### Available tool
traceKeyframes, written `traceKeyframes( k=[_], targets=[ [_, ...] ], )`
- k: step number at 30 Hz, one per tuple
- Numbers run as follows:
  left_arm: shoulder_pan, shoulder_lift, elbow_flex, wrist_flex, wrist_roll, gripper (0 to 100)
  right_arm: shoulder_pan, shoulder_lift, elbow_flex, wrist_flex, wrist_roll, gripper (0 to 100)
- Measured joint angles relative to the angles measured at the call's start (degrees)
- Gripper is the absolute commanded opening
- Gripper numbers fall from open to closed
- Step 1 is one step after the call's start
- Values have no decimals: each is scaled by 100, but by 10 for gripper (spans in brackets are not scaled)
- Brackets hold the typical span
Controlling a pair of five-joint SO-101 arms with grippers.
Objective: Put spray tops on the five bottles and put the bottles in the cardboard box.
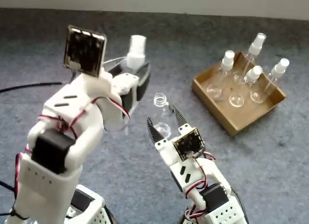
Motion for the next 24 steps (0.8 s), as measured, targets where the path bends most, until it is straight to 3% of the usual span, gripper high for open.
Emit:
traceKeyframes(
  k=[10,17,24],
  targets=[
    [325,-695,1741,-3437,0,91,0,0,0,229,0,95],
    [440,-703,2242,-4026,0,90,0,0,0,527,0,95],
    [413,-703,3007,-5284,0,59,0,0,0,536,18,95]
  ],
)
